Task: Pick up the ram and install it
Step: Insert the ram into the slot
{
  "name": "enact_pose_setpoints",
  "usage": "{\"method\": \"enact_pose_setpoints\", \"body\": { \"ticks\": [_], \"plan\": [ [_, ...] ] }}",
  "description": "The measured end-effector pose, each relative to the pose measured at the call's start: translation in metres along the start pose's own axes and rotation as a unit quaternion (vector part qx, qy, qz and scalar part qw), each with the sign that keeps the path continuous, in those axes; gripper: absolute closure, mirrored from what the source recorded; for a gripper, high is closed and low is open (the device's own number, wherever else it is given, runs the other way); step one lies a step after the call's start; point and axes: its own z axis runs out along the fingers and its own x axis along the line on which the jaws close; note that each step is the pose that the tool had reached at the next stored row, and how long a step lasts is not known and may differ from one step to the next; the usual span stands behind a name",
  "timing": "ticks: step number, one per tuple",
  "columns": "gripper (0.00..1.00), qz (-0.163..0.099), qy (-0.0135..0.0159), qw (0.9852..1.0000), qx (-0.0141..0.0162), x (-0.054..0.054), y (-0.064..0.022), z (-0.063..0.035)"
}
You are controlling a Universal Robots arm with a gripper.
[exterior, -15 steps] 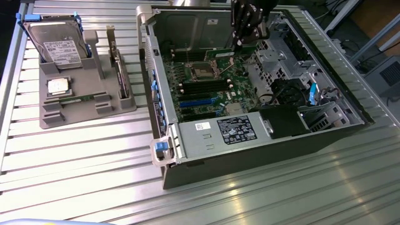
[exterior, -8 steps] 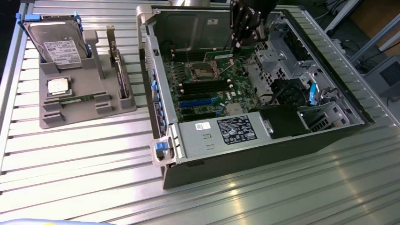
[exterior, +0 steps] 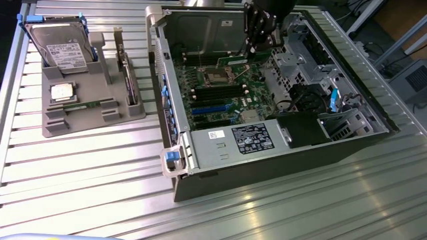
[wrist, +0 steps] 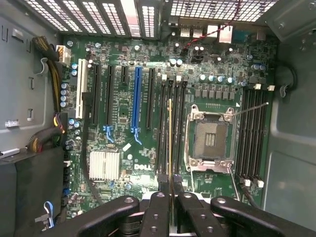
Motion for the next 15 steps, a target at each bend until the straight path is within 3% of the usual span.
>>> {"method": "enact_pose_setpoints", "body": {
  "ticks": [15],
  "plan": [
    [0.87, 0.007, -0.0001, 1.0, 0.0001, 0.0, 0.0024, 0.0147]
  ]
}}
